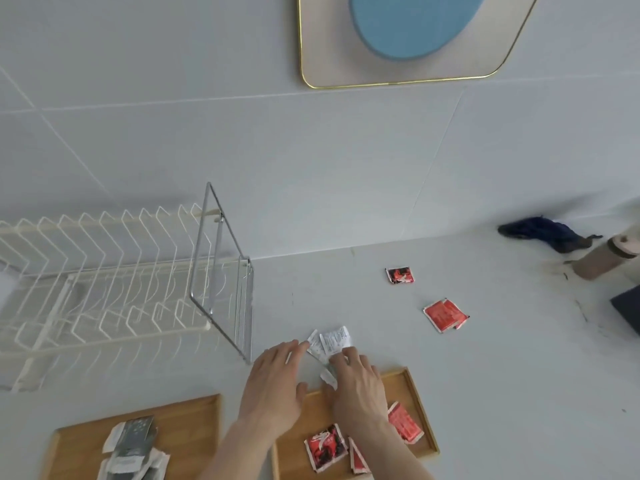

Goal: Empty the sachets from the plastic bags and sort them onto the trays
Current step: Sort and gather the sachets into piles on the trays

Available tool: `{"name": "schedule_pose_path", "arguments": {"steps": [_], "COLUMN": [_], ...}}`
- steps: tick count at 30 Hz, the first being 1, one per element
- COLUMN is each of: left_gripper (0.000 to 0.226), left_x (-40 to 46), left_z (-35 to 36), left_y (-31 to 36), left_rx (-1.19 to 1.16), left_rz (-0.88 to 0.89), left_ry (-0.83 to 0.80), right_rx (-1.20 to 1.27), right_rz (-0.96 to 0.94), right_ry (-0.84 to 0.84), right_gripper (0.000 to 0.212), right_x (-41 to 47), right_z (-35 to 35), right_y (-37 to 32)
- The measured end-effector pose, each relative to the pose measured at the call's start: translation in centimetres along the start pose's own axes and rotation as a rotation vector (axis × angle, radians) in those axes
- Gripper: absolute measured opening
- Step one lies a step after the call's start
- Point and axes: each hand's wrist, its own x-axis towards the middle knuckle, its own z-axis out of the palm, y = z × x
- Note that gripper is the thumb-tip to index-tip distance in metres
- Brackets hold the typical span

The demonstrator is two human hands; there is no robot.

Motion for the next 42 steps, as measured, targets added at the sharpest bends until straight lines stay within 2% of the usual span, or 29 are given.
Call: {"name": "schedule_pose_path", "arguments": {"steps": [6, 10, 13, 16, 19, 23, 25, 28, 32, 35, 37, 42], "left_gripper": [0.069, 0.070, 0.074, 0.076, 0.066, 0.040, 0.035, 0.037, 0.025, 0.013, 0.007, 0.005], "left_x": [3.1, 5.2, 6.0, 6.3, 6.4, 6.6, 6.6, 6.3, 5.6, 4.9, 4.5, 3.6], "left_z": [0.9, 1.7, 2.5, 3.1, 3.2, 2.9, 2.8, 3.1, 3.3, 2.9, 2.7, 2.0], "left_y": [0.5, 0.7, 0.7, 0.5, 0.4, 0.4, 0.1, -0.2, -0.6, -0.8, -0.7, -0.5], "left_rx": [0.041, 0.066, 0.088, 0.102, 0.111, 0.140, 0.166, 0.226, 0.250, 0.127, 0.004, -0.315], "left_rz": [0.000, 0.039, 0.045, 0.011, -0.012, -0.040, -0.045, -0.022, 0.000, -0.064, -0.123, -0.326], "left_ry": [-0.011, -0.046, -0.087, -0.101, -0.079, -0.057, -0.054, -0.041, -0.026, 0.001, 0.033, 0.046], "right_rx": [-0.096, -0.039, 0.115, 0.350, 0.461, 0.305, 0.198, 0.125, 0.215, 0.420, 0.559, 0.873], "right_rz": [-0.039, -0.059, -0.084, -0.019, -0.003, -0.151, -0.225, -0.296, -0.201, -0.014, 0.108, 0.387], "right_ry": [-0.084, -0.026, -0.060, 0.025, 0.077, -0.052, -0.108, -0.021, 0.093, 0.133, 0.106, -0.002], "right_gripper": [0.040, 0.038, 0.039, 0.022, 0.012, 0.017, 0.021, 0.022, 0.022, 0.014, 0.014, 0.037], "right_x": [1.6, 2.1, 2.4, 3.7, 5.9, 8.3, 8.7, 8.8, 8.5, 7.9, 7.4, 5.7], "right_z": [0.6, 0.2, -0.3, -1.3, -1.8, -1.3, -0.5, 0.3, 0.8, 0.2, -0.5, -1.9], "right_y": [0.6, 1.8, 3.0, 4.4, 5.4, 5.3, 5.1, 4.8, 4.6, 4.8, 4.8, 4.1]}}
